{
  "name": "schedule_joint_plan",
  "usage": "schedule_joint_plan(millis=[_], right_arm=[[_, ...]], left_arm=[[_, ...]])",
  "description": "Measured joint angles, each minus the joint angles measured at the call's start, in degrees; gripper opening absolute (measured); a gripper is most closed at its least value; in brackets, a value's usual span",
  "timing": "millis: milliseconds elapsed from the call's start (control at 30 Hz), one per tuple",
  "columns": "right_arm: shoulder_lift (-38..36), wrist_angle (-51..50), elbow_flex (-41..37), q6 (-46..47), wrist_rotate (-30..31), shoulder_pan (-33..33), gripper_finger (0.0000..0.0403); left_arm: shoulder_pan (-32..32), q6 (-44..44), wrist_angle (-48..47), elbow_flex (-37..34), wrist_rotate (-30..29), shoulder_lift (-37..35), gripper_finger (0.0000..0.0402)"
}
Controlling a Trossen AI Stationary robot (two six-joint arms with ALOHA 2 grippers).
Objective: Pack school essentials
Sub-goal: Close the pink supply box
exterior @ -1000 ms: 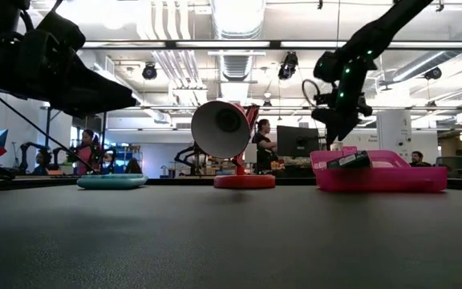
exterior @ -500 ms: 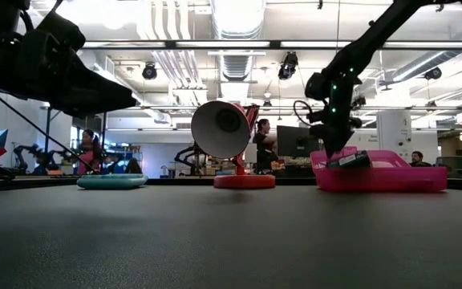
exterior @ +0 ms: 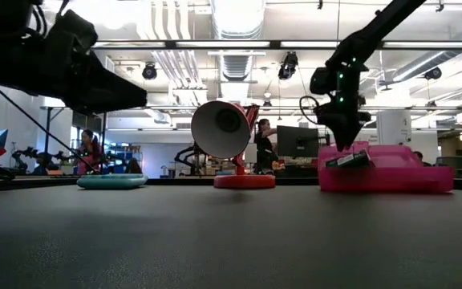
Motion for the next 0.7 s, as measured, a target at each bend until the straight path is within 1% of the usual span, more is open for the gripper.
schedule_joint_plan(millis=[167,367,433,533,600,633,700], right_arm=[[-2.75,-5.29,0.0,3.41,-1.1,0.22,0.0155],[-6.05,-7.31,-0.24,7.66,-3.15,1.84,0.0155],[-7.03,-7.32,-0.67,8.25,-3.14,2.95,0.0154],[-7.95,-7.37,-1.31,8.44,-2.57,4.39,0.0151],[-8.43,-7.4,-1.42,9.65,0.74,4.82,0.0148],[-8.67,-7.33,-1.42,10.54,3.86,4.85,0.0147],[-9.08,-7.34,-1.42,11.99,12.26,4.74,0.0144]], left_arm=[[1.42,-0.04,0.58,5.0,-0.05,8.56,0.0203],[4.5,1.0,1.65,15.28,-0.05,21.99,0.0203],[5.44,3.04,3.39,18.8,-0.13,26.86,0.0203],[6.4,6.93,9.64,23.81,0.13,34.32,0.0203],[6.99,9.68,14.86,27.24,0.94,38.89,0.0203],[7.26,10.62,16.75,28.95,1.75,41.01,0.0203],[8.12,11.63,18.82,32.78,4.68,45.04,0.0203]])
